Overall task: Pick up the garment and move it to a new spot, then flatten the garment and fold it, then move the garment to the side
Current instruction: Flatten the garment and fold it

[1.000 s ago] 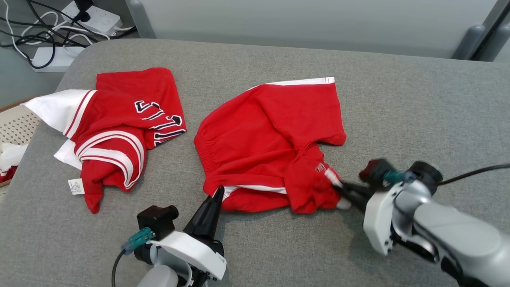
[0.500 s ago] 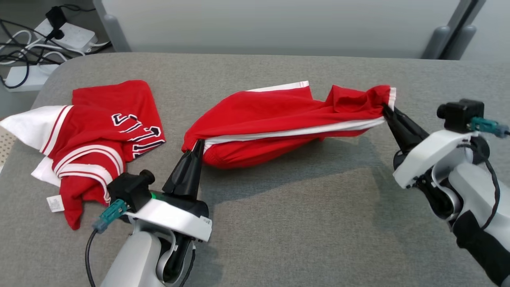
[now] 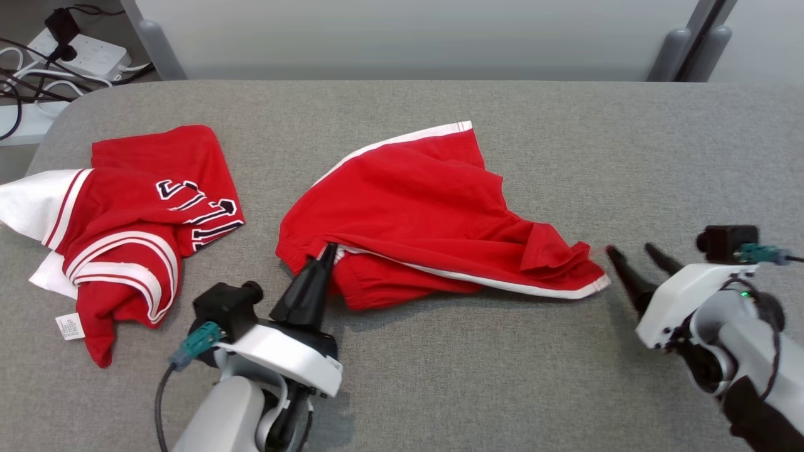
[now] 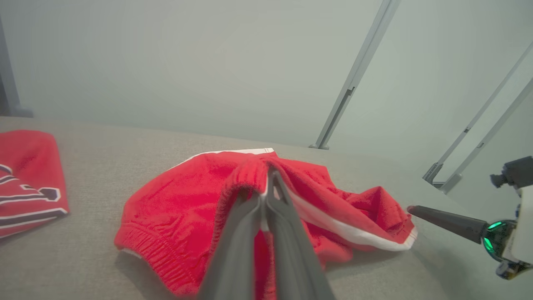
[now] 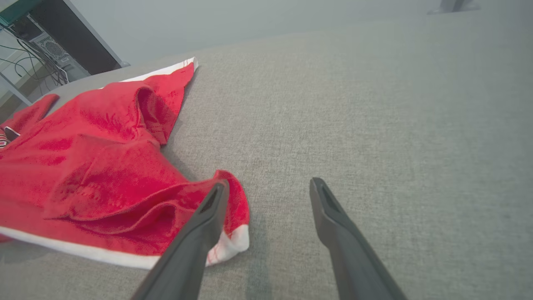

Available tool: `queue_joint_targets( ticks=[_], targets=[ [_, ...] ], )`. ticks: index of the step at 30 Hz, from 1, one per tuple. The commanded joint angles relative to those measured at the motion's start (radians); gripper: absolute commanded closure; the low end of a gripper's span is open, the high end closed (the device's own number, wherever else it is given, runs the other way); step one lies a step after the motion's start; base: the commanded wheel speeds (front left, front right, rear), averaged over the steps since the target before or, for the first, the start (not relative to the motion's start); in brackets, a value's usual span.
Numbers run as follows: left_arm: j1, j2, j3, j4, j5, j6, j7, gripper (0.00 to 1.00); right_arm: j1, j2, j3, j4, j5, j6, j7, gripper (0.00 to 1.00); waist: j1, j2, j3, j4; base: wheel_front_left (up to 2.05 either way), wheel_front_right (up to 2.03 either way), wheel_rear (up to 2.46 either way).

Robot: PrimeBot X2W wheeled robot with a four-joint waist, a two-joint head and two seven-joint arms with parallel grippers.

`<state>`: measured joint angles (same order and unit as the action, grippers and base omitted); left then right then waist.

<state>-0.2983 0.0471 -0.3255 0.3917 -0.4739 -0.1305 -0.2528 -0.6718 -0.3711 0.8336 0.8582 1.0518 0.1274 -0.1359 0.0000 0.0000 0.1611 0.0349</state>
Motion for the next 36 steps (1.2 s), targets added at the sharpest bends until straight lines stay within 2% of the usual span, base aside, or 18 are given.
queue_joint_targets(
  ticks=[1, 4, 8, 14, 19, 26, 36],
  targets=[
    [-0.036, 0.013, 0.051, -0.022, 0.012, 0.000, -0.009, 1.00, -0.015, -0.030, -0.008, -0.005, -0.015, 0.003, -0.026, 0.00, 0.0000, 0.0000, 0.002, 0.005, 0.00, 0.00, 0.00],
    [-0.032, 0.011, 0.105, -0.018, 0.041, 0.000, -0.009, 1.00, -0.021, -0.063, 0.001, -0.019, -0.050, 0.003, -0.051, 0.00, 0.0000, 0.0000, 0.002, 0.012, 0.00, 0.00, 0.00],
    [-0.028, 0.008, 0.174, -0.028, 0.091, 0.000, -0.009, 1.00, -0.015, -0.083, 0.046, -0.104, -0.084, 0.003, -0.069, 0.00, 0.0000, 0.0000, 0.007, 0.016, 0.00, 0.00, 0.00],
    [-0.039, 0.004, 0.162, -0.019, 0.095, 0.000, -0.009, 1.00, -0.001, -0.124, 0.202, -0.304, -0.106, 0.003, -0.051, 0.00, 0.0000, 0.0000, 0.022, 0.019, 0.00, 0.00, 0.00],
    [-0.043, 0.004, 0.145, -0.016, 0.081, 0.000, -0.009, 1.00, -0.005, -0.202, 0.295, -0.410, -0.086, 0.003, -0.053, 0.00, 0.0000, 0.0000, 0.030, 0.013, 0.00, 0.00, 0.00],
    [-0.038, 0.003, 0.127, -0.018, 0.061, 0.000, -0.009, 1.00, -0.003, -0.259, 0.382, -0.466, -0.060, 0.003, -0.067, 0.00, 0.0000, 0.0000, 0.028, 0.005, 0.00, 0.00, 0.00],
    [-0.040, 0.003, 0.094, -0.015, 0.036, 0.000, -0.009, 1.00, -0.016, -0.239, 0.437, -0.431, -0.077, 0.003, -0.054, 0.00, 0.0000, 0.0000, 0.039, 0.026, 0.00, 0.00, 0.00]
  ],
)
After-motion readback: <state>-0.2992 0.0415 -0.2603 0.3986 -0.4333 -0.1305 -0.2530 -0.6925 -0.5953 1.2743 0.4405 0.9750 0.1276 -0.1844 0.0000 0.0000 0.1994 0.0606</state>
